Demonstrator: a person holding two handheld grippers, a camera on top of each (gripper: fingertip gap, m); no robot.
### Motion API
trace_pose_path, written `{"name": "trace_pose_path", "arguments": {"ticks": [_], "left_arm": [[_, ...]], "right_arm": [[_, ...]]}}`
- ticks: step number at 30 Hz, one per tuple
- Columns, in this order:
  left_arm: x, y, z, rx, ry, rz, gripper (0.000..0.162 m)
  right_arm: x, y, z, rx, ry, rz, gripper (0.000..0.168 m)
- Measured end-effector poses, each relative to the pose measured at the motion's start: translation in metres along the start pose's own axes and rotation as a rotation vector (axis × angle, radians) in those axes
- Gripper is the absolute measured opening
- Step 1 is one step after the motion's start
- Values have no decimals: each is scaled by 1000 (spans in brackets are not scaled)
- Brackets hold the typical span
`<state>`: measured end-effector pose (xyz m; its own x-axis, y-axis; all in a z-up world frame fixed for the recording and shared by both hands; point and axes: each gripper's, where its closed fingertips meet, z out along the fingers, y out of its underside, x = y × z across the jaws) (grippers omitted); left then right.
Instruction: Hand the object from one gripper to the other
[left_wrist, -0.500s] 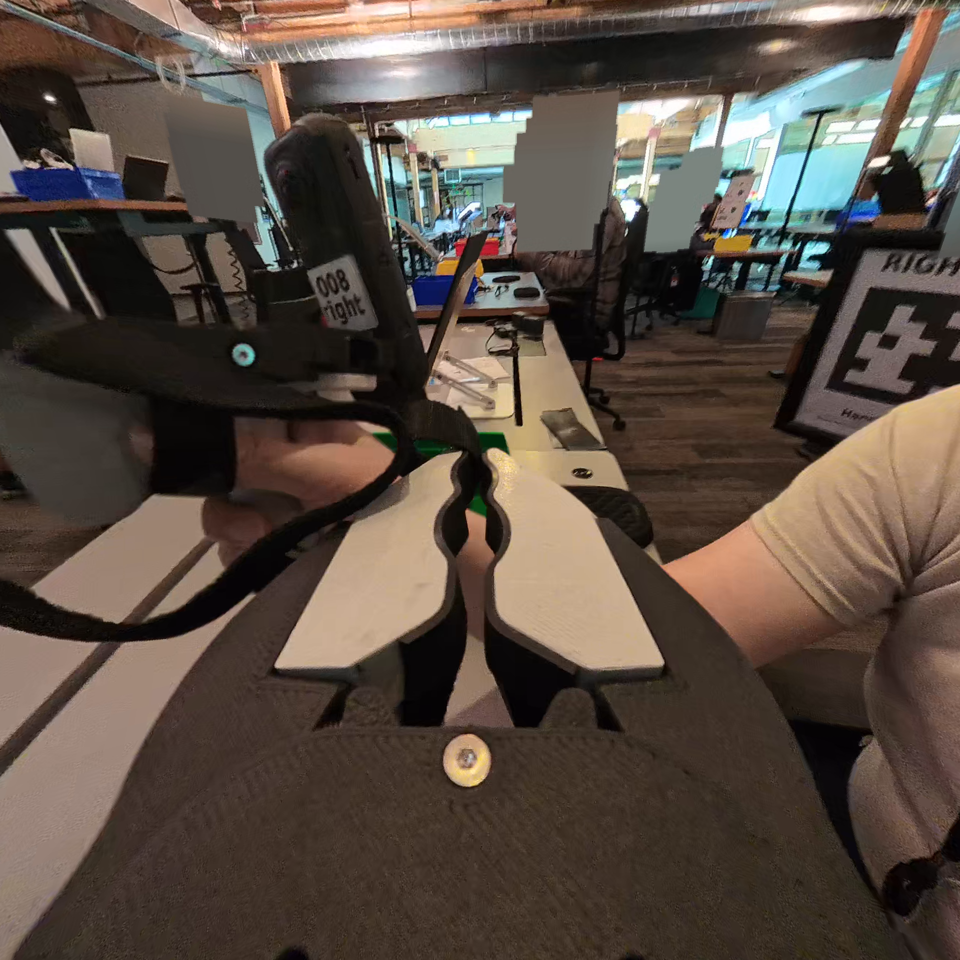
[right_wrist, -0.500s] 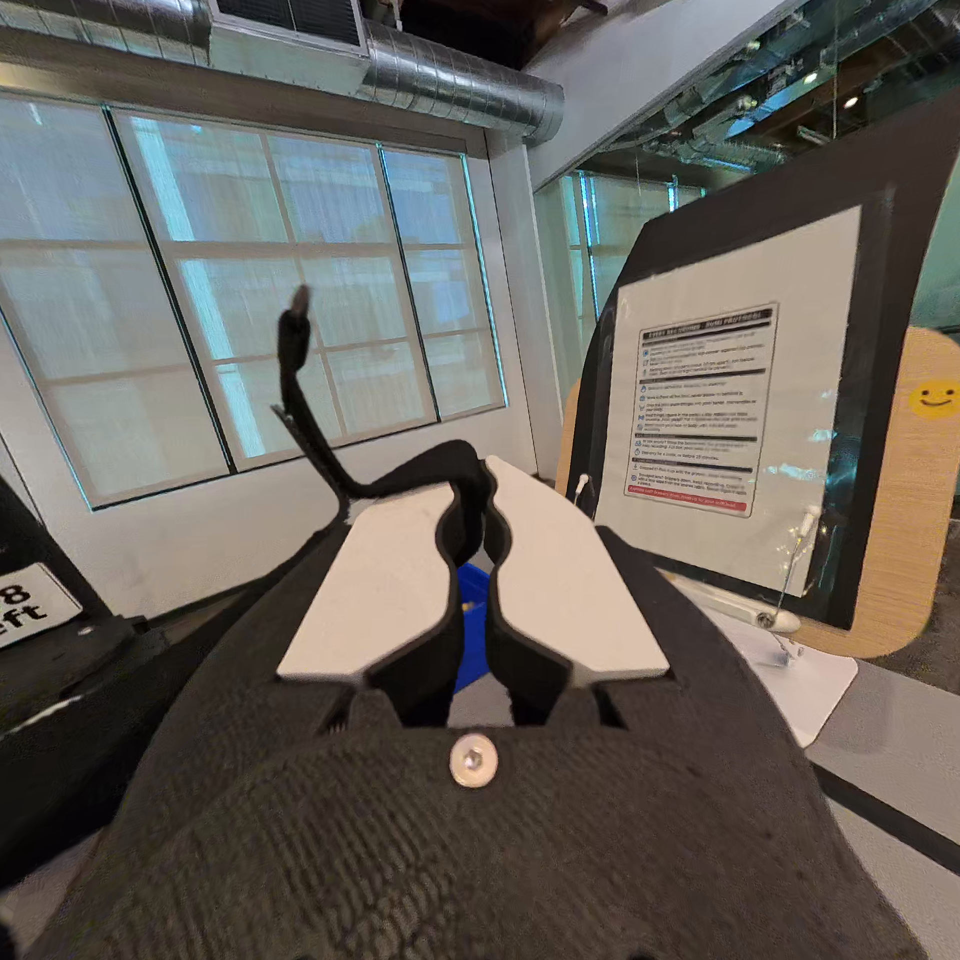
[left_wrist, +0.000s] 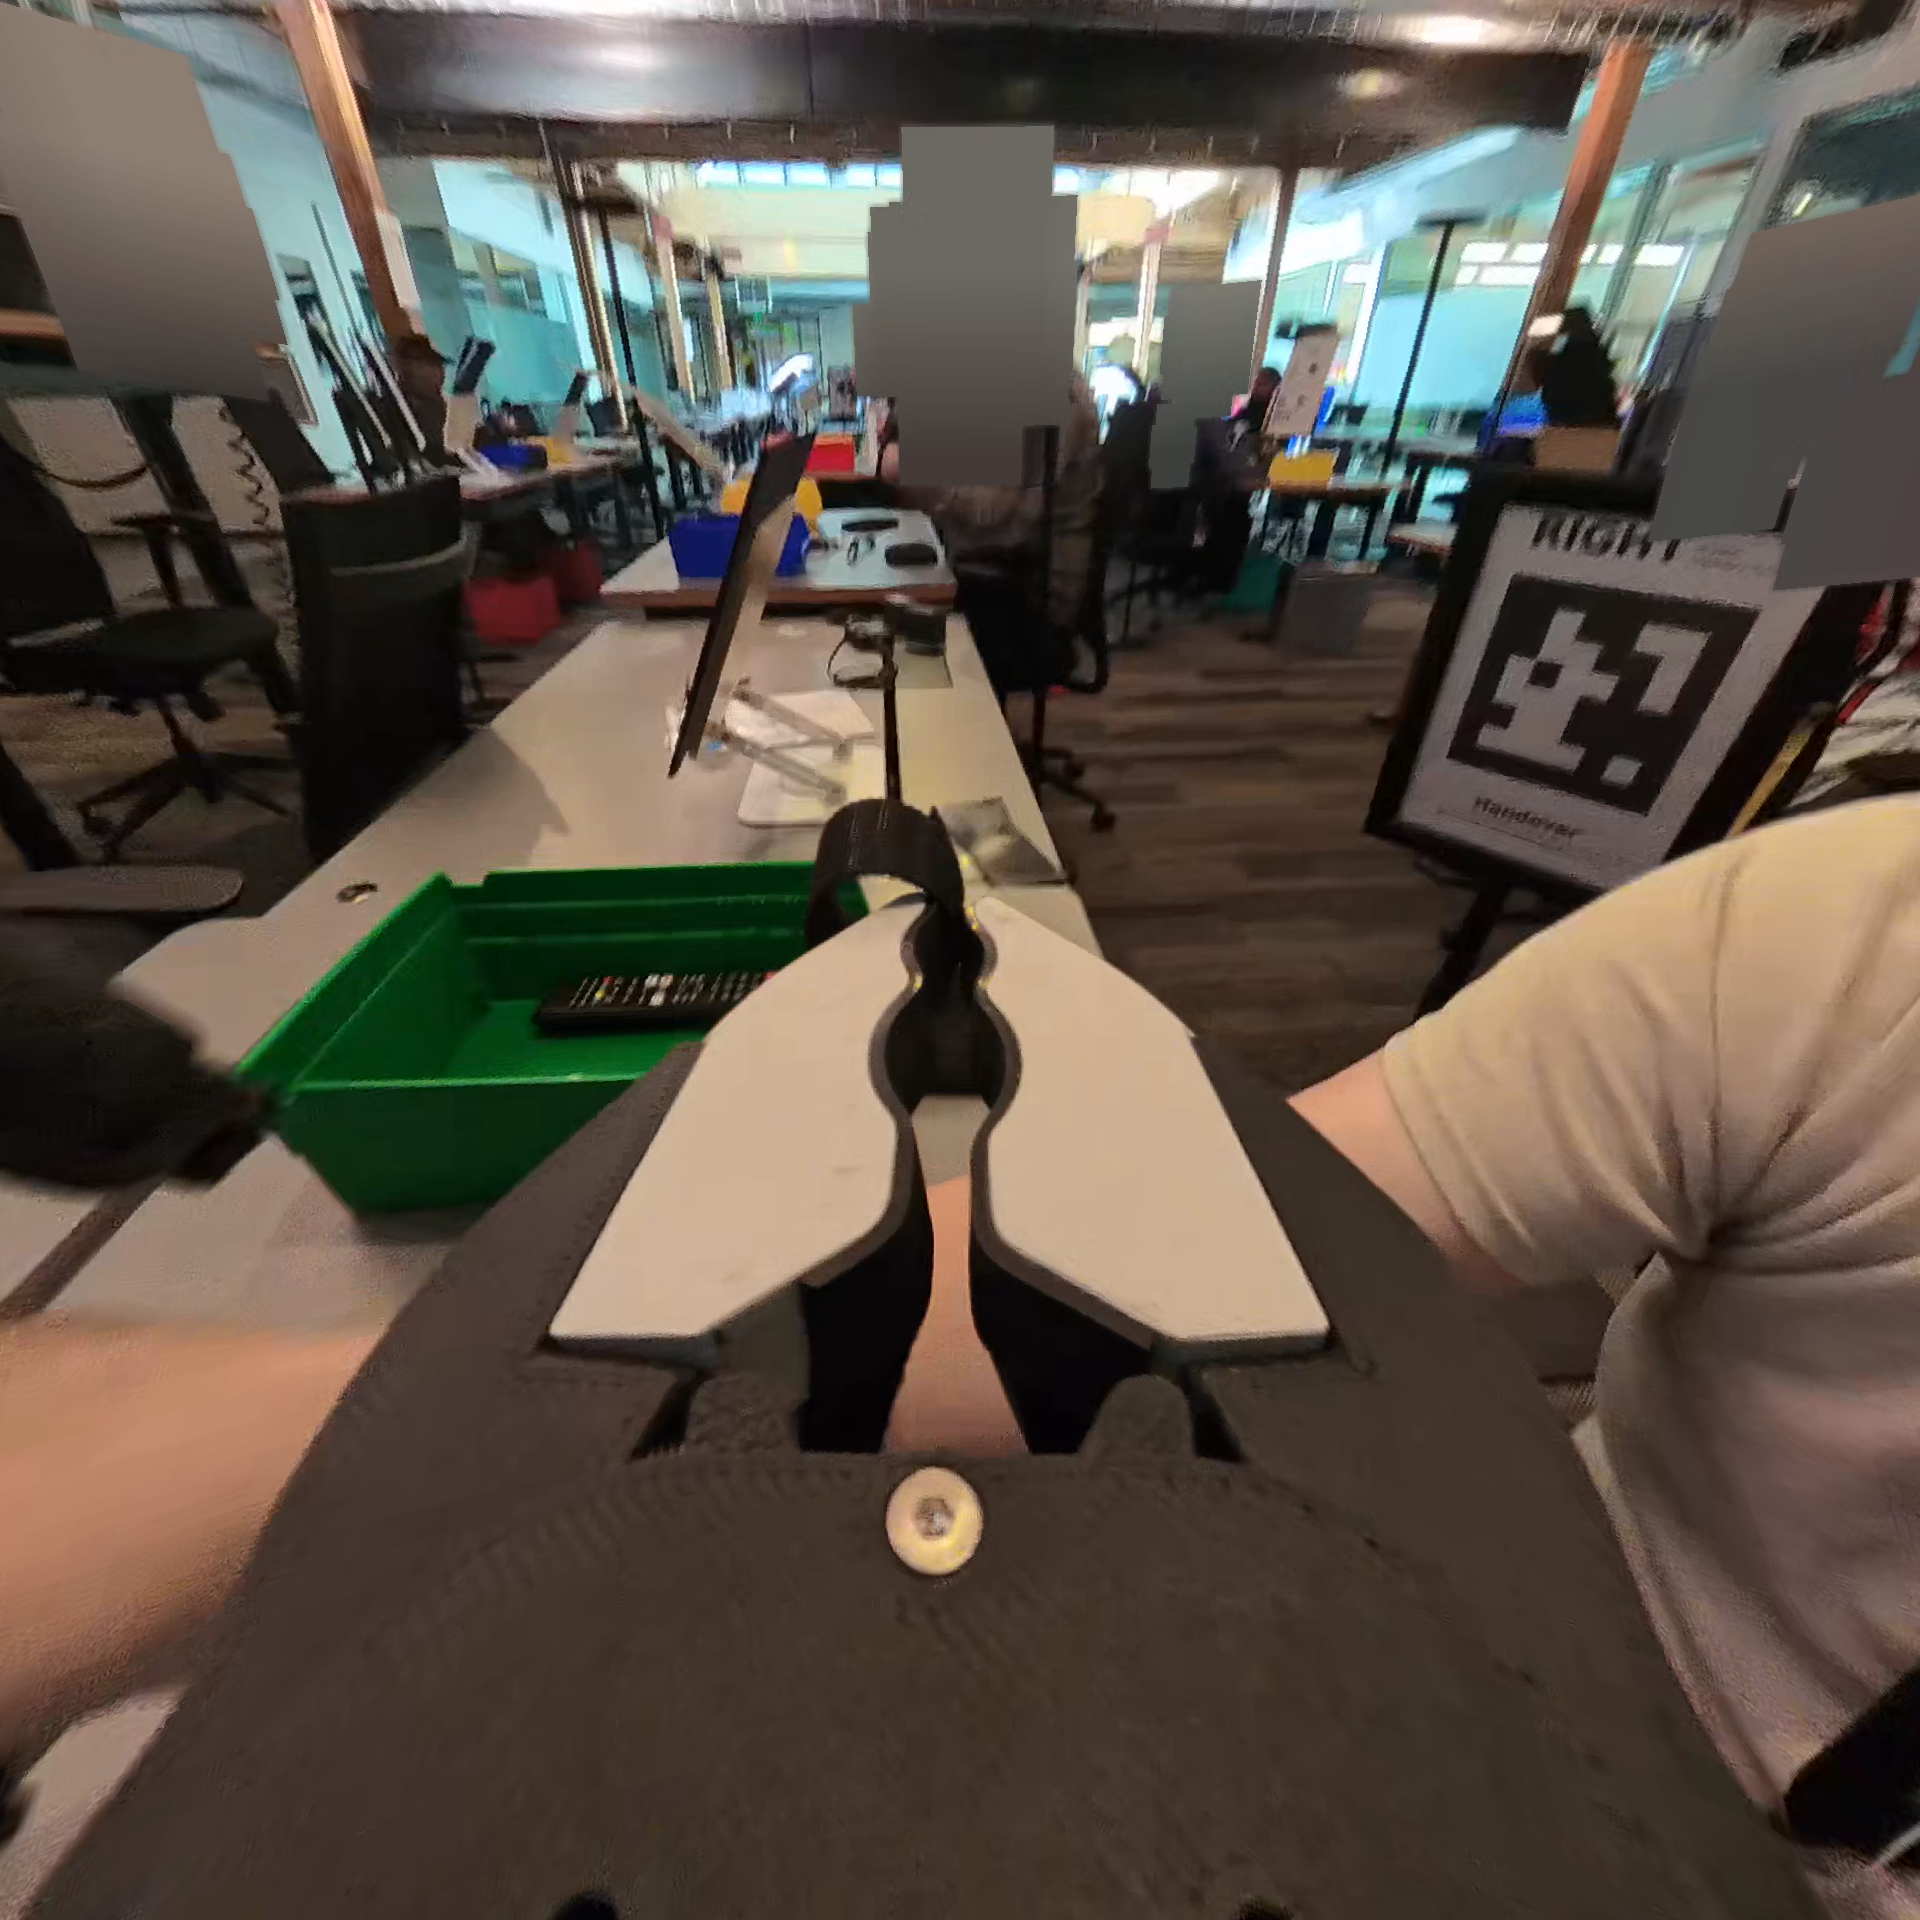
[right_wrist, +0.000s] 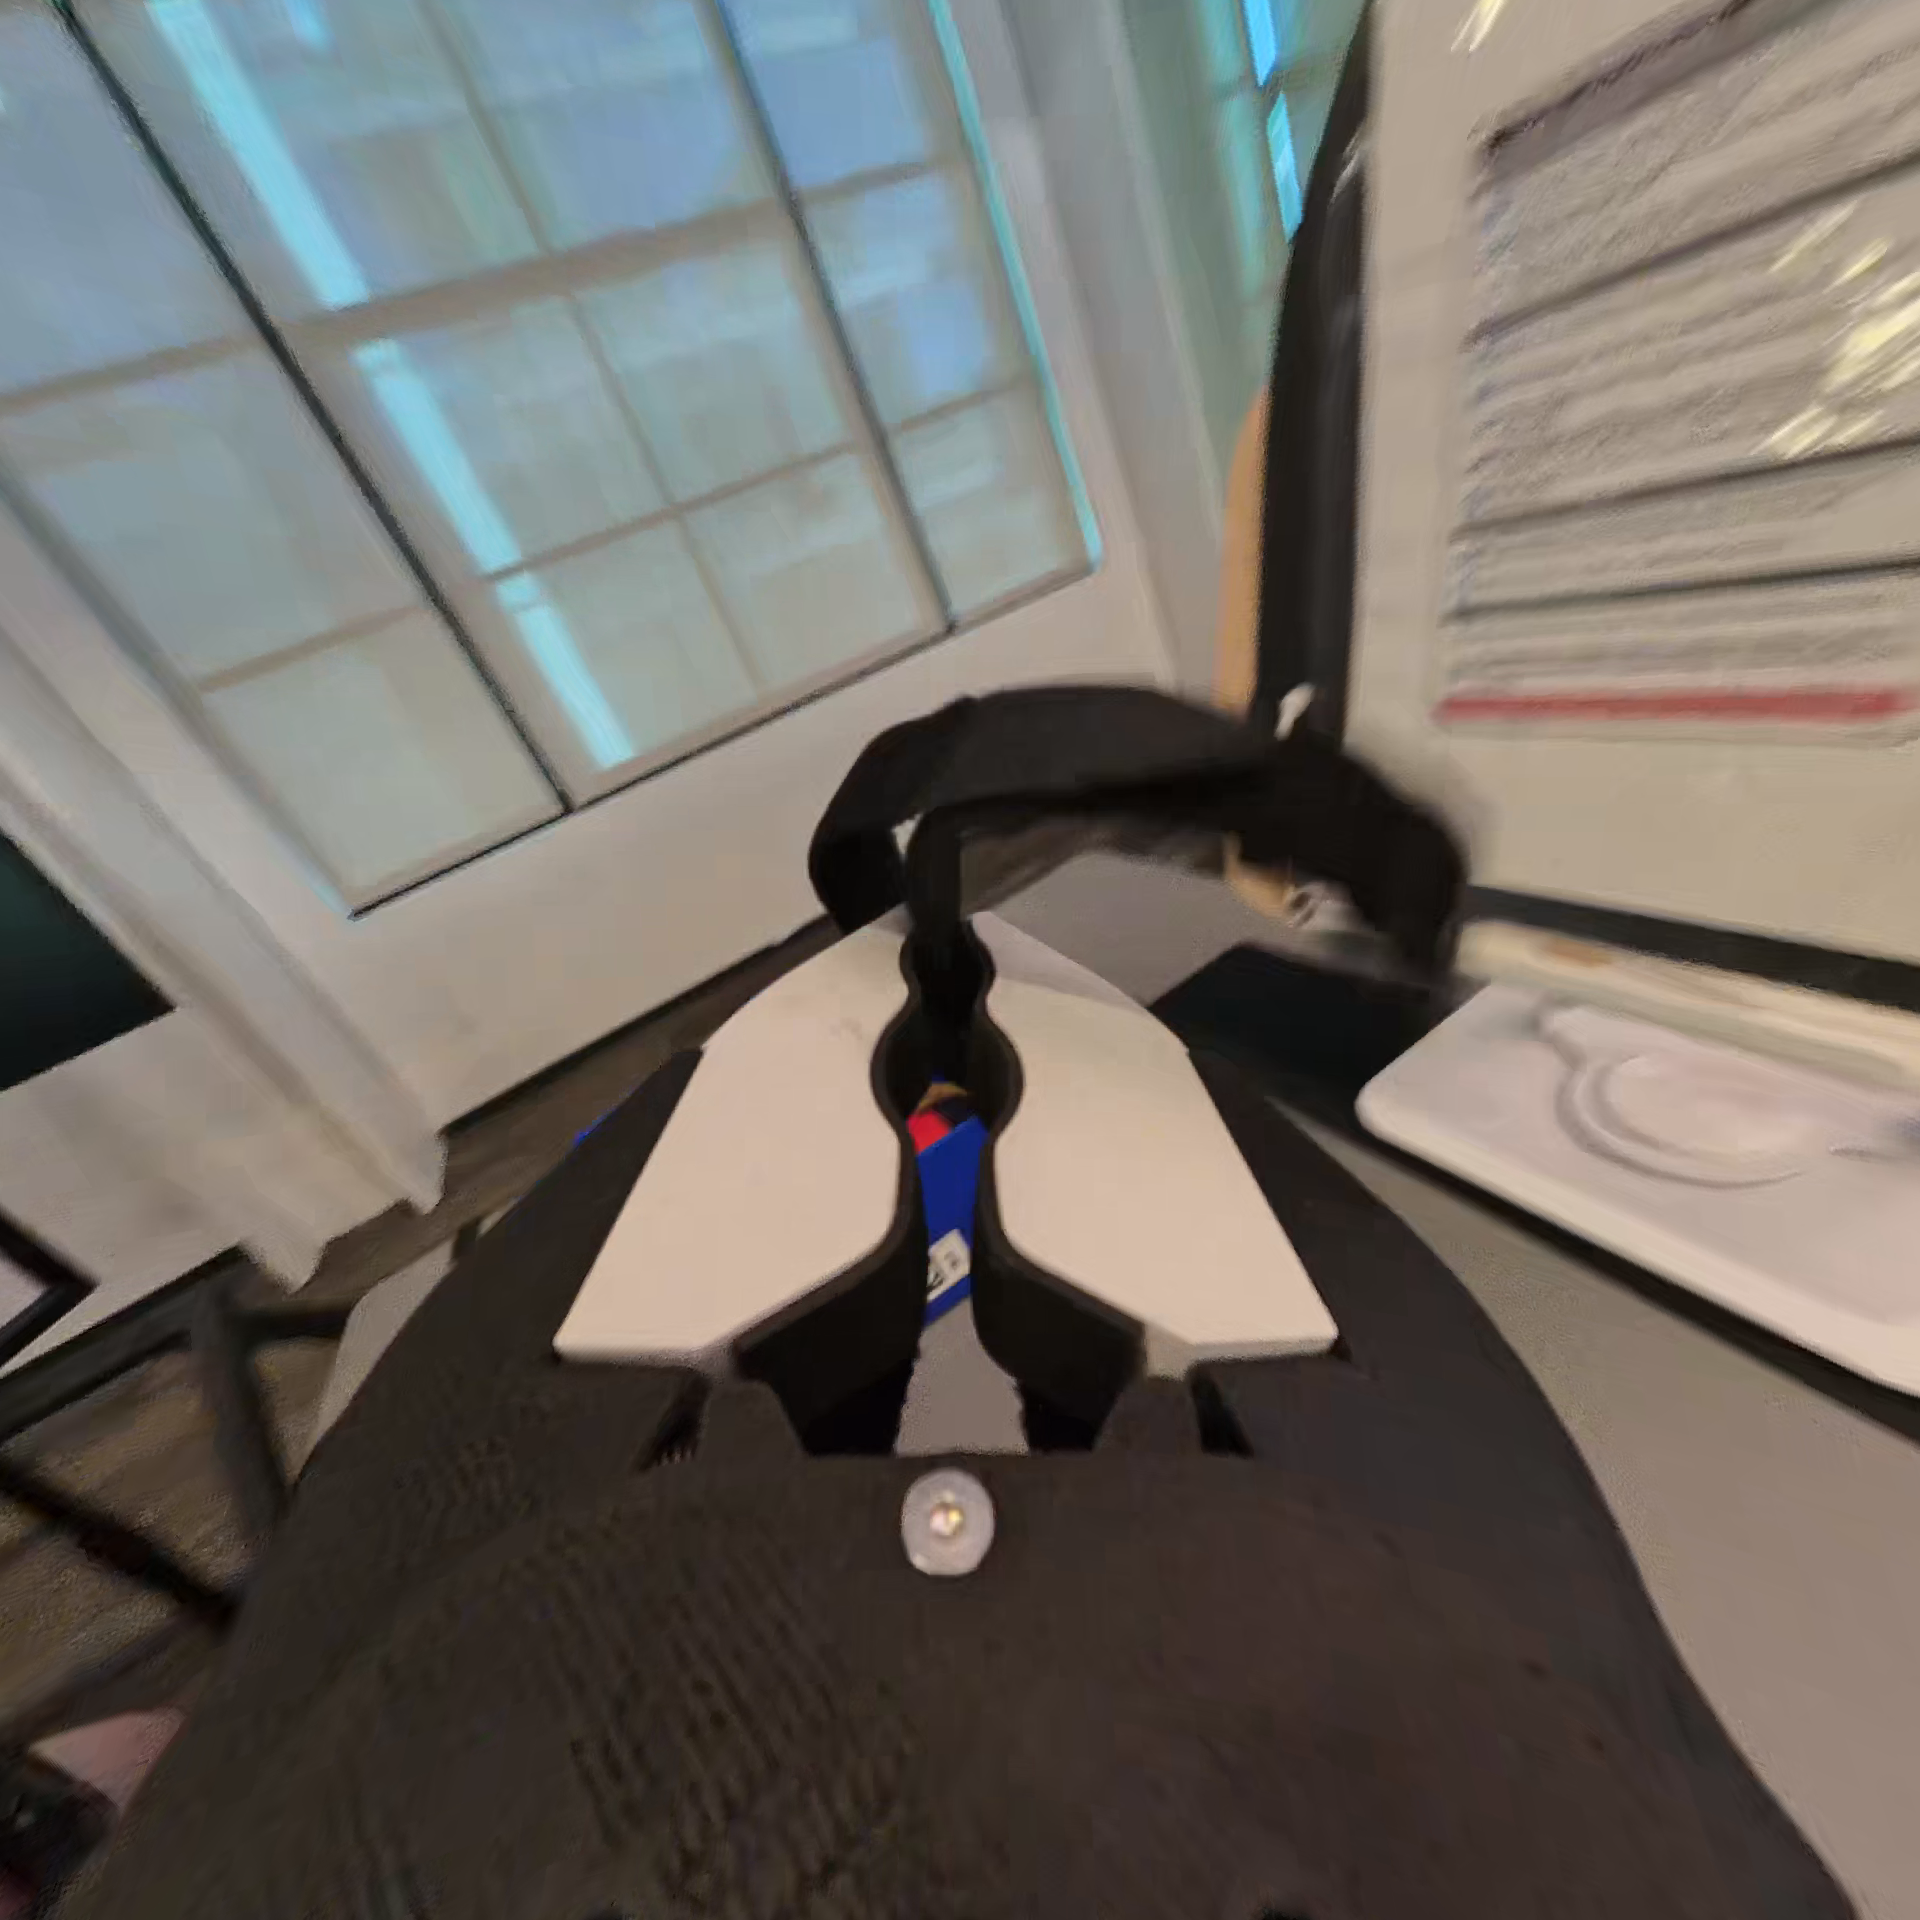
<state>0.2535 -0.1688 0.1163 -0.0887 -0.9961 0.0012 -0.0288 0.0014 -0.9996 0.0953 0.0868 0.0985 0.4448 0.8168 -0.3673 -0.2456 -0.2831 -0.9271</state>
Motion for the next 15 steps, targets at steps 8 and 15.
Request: {"name": "trace_pose_path", "arguments": {"ticks": [8, 15], "left_arm": [[7, -63, -56, 302, -9, -37, 1], [14, -79, -78, 371, 25, -70, 1]], "right_arm": [[-71, 122, 136, -444, -132, 43, 3], [-78, 205, 180, -819, -86, 61, 21]]}}
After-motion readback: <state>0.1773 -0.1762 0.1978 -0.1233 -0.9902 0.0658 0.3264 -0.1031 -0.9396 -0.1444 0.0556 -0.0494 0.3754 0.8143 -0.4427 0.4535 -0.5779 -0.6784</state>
